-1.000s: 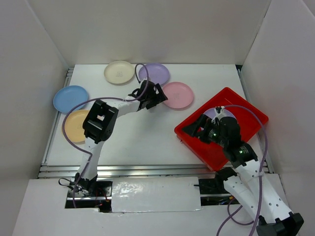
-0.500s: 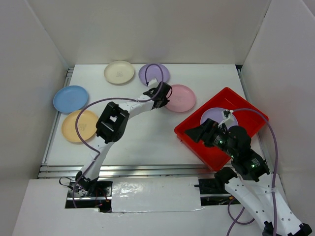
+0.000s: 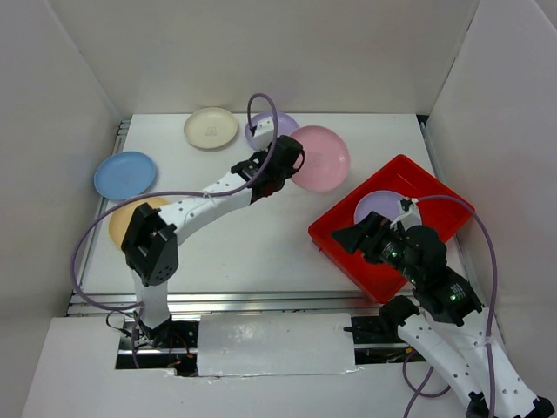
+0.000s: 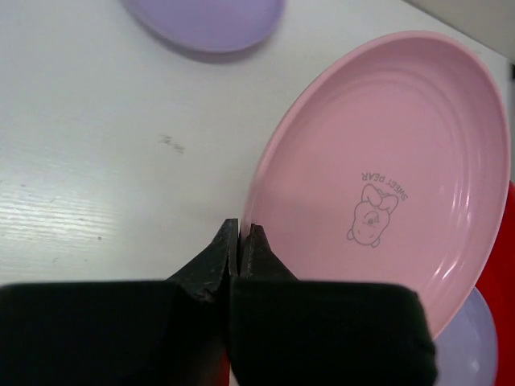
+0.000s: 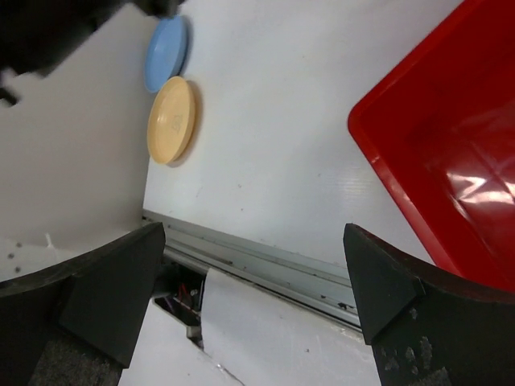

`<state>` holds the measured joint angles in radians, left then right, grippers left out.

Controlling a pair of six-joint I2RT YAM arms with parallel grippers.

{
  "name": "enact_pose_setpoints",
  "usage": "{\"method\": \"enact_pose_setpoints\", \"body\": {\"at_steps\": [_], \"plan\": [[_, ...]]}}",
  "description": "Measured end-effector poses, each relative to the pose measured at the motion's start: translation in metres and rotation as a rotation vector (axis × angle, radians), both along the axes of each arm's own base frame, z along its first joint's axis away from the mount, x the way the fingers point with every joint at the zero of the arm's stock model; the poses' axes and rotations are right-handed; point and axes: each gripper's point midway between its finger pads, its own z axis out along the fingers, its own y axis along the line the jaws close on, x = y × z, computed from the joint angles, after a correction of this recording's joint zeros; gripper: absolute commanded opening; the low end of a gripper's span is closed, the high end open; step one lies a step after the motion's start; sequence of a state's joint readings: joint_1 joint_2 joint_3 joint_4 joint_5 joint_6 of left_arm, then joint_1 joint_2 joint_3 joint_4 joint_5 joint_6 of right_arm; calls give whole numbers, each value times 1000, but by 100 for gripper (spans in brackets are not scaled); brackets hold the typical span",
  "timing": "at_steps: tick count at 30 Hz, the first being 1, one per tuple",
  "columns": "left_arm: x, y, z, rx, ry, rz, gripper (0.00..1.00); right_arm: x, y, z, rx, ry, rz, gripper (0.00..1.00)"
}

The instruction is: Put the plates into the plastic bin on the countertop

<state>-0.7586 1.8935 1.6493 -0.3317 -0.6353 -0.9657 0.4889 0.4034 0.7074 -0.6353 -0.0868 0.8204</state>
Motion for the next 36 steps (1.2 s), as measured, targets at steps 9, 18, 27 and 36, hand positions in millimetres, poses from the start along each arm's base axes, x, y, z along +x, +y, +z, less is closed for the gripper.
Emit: {"method": "enact_pose_setpoints", "body": {"at_steps": [9, 18, 27, 36], "plan": [[-55, -90, 20, -54, 25, -379, 0, -18, -58, 66, 107, -100, -282, 100], [-105, -187, -82, -27, 240, -722, 0, -58, -101, 114, 195, -211, -398, 100], [-87, -223, -62, -103, 198, -789, 20, -60, -99, 103, 151, -189, -389, 100], [-56, -233, -33, -206, 124, -803, 99, -61, -97, 101, 132, -189, -375, 100]]}}
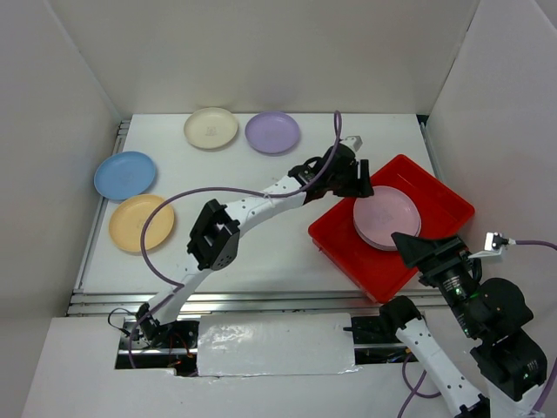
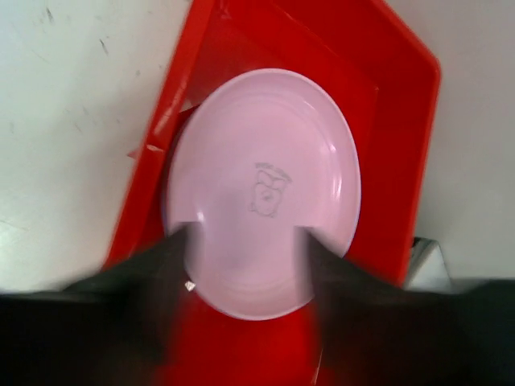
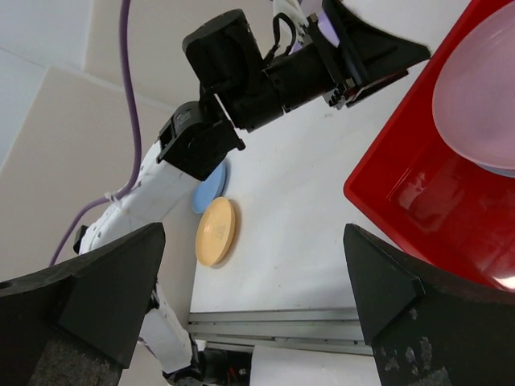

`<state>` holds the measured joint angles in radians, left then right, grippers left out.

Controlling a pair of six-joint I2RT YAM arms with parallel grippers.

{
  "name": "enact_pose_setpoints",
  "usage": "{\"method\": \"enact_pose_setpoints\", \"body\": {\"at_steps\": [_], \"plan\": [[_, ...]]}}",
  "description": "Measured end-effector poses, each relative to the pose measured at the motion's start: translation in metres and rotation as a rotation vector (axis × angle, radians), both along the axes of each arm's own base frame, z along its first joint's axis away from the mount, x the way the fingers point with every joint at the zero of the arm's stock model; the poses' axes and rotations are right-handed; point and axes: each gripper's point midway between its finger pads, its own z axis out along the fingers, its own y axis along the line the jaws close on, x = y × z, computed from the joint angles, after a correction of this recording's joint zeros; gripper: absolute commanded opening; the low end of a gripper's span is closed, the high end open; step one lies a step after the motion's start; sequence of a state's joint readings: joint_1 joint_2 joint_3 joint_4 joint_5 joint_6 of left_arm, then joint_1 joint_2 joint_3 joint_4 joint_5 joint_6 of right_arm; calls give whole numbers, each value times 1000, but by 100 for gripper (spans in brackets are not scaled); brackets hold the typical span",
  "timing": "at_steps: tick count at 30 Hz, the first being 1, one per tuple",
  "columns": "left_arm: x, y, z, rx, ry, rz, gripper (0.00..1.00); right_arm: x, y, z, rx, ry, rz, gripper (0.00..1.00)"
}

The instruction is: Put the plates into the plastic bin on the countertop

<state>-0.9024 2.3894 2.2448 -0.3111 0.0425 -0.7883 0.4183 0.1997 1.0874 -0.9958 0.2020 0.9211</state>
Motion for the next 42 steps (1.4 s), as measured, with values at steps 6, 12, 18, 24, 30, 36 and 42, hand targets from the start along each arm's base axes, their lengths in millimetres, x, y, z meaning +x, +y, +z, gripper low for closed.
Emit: {"method": "enact_pose_setpoints", "body": {"at_steps": [6, 12, 18, 24, 30, 36, 42], "plan": [[-9, 12, -30, 61, 32, 7, 99, 0, 2, 0, -9, -2, 11, 100], [-47, 73, 10, 168, -36, 120, 99, 15, 21, -15, -46, 4, 81, 100], [-43, 241, 90, 66, -17, 564, 99, 47, 67, -70, -88, 136, 259, 100], [-64, 494, 4, 198, 186, 1302, 99, 54, 90, -78, -70, 132, 371, 100], [-154, 596, -60, 260, 344, 1666, 99, 51, 101, -70, -69, 74, 438, 100], [-155, 632, -74, 216, 406, 1837, 99, 44, 107, -71, -85, 65, 493, 100], [-143, 637, -112, 264, 520, 1860, 99, 38, 107, -67, -88, 33, 506, 100]]}}
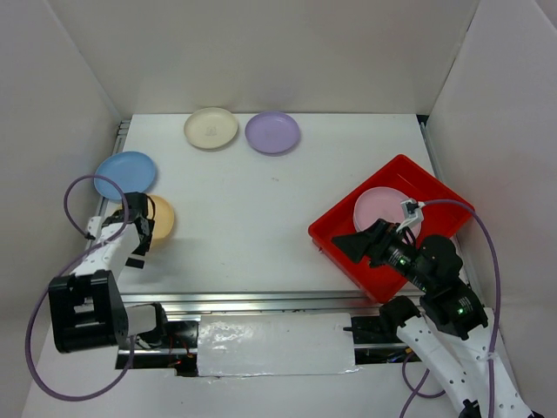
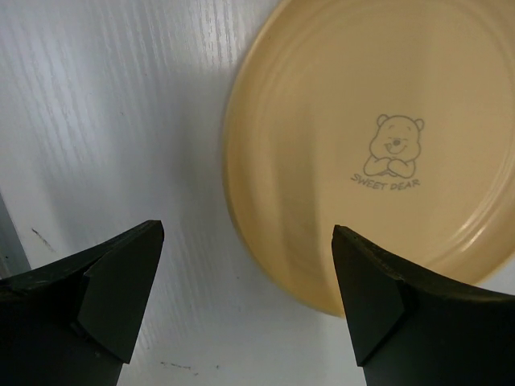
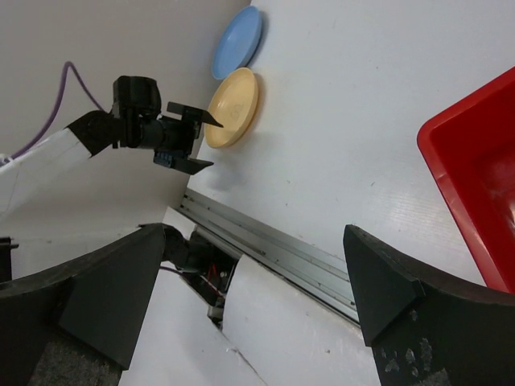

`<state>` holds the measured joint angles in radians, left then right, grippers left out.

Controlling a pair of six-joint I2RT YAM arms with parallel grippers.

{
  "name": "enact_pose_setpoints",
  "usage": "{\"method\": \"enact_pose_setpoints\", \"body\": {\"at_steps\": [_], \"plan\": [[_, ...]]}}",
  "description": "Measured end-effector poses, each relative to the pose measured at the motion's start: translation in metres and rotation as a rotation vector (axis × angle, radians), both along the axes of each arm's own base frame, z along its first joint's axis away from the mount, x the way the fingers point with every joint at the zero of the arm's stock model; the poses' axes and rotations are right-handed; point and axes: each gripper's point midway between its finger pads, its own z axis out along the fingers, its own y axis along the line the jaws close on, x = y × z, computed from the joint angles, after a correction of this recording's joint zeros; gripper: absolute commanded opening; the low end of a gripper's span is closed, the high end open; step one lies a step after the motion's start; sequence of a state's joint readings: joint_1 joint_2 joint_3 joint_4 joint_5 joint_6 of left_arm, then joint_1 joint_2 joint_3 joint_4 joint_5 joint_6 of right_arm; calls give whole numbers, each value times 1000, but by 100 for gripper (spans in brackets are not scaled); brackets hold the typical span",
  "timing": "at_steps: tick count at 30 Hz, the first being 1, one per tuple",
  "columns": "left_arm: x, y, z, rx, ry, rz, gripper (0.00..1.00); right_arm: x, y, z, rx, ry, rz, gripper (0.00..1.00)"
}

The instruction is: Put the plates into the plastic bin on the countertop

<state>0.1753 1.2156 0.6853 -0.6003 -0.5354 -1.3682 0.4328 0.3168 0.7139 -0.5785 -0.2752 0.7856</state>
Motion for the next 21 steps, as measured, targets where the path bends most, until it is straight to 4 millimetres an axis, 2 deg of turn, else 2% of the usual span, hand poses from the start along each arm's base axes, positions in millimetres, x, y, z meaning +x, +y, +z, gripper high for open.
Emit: {"method": "enact_pose_setpoints", "body": {"at_steps": [3, 5, 6, 7, 8, 10, 12, 15, 19, 21], "plan": [[2, -1, -14, -15, 38, 8, 93, -1, 0, 0, -2, -2, 1, 100], [4, -1, -20, -26, 43, 18, 82, -1, -1, -1, -3, -1, 1, 100], [5, -2, -22, -28, 39, 18, 74, -2, -1, -1, -3, -1, 1, 100], [6, -2, -24, -31, 33, 18, 51, -2, -1, -1, -3, 0, 1, 100], [6, -3, -27, -36, 25, 24, 39, -2, -1, -1, -3, 0, 0, 100], [4, -5, -33, -42, 23, 22, 22, -2, -1, -1, -4, 2, 0, 100], [9, -3, -32, -35, -19, 35, 17, -2, -1, -2, -5, 4, -2, 100], [18, -5, -27, -49, -72, 25, 0, -2, -2, 0, -5, 1, -7, 100], [19, -19, -21, -60, -106, -25, 0, -3, -4, 6, 2, -16, -13, 100], [18, -36, -16, -68, -119, -92, 0, -3, -5, 8, 3, -20, -18, 100]]}}
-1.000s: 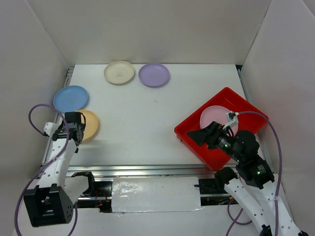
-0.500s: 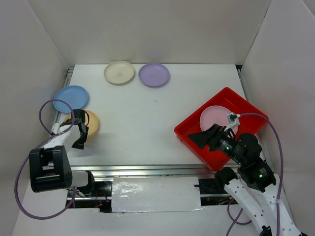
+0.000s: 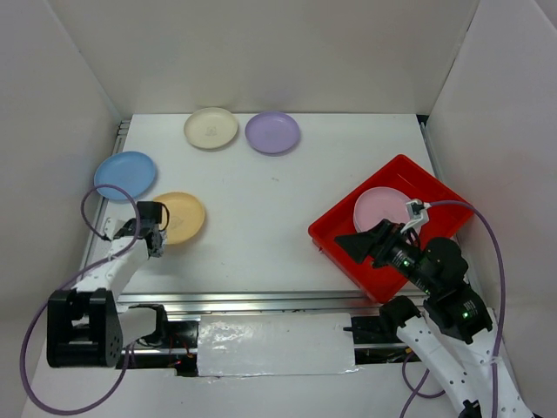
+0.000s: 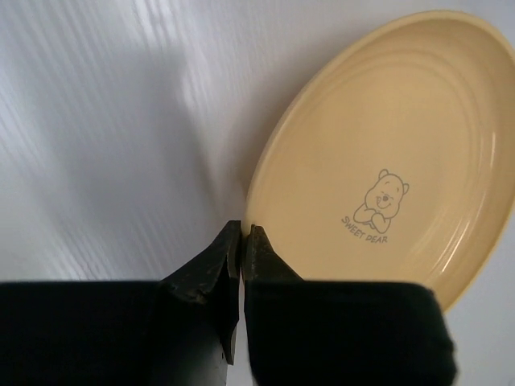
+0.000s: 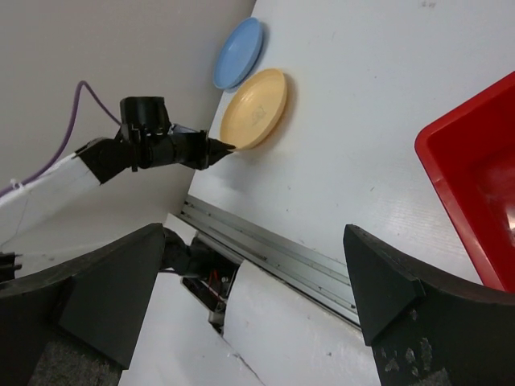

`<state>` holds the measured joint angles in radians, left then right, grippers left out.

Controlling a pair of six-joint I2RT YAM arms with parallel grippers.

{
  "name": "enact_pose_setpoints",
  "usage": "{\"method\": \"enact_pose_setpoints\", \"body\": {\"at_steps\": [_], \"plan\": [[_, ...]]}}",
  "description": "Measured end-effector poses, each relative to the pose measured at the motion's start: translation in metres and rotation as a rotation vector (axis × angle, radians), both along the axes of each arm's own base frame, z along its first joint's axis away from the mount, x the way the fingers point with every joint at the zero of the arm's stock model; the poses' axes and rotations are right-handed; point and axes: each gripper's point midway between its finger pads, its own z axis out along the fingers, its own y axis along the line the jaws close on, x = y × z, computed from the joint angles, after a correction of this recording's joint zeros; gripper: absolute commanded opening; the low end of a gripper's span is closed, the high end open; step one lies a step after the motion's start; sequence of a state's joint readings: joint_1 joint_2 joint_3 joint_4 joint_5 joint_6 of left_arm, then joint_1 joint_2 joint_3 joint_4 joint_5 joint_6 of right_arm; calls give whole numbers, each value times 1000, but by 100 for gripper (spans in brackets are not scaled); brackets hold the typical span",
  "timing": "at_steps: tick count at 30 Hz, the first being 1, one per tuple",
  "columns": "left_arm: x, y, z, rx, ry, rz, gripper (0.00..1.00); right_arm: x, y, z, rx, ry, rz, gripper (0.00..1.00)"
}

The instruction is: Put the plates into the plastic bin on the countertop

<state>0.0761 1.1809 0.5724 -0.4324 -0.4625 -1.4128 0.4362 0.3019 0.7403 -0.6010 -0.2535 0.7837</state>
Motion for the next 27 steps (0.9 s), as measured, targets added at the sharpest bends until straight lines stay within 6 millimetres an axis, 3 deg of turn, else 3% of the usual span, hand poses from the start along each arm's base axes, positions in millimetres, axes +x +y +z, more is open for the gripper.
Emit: {"method": "enact_pose_setpoints", "body": {"at_steps": [4, 7, 10, 13, 15, 17, 19, 21, 22, 23, 27], "plan": [[5, -49, 23, -7, -86, -217, 0, -1, -3, 5, -1, -4, -14, 100], [22, -86, 51, -10, -209, -397, 0, -2, -8, 13, -4, -15, -37, 100], [45, -137, 80, -6, -257, -606, 0, -4, -16, 25, -8, -37, -74, 100], [85, -208, 111, 6, -269, -834, 0, -6, -26, 38, -11, -53, -119, 100], [113, -270, 129, 8, -299, -995, 0, -6, -34, 43, -18, -51, -161, 100], [128, -331, 143, 10, -339, -1132, 0, -6, -42, 47, -24, -47, -205, 100], [132, -384, 148, 8, -366, -1247, 0, -8, -50, 51, -26, -47, -244, 100], [128, -429, 145, 7, -364, -1354, 0, -9, -56, 53, -29, -45, -271, 100], [127, -442, 144, 6, -367, -1382, 0, -11, -59, 54, -31, -43, -282, 100], [124, -472, 138, 2, -357, -1447, 0, -11, -62, 54, -37, -37, -295, 100], [127, -538, 123, 3, -372, -1569, 0, -17, -70, 56, -44, -33, -323, 100]]}}
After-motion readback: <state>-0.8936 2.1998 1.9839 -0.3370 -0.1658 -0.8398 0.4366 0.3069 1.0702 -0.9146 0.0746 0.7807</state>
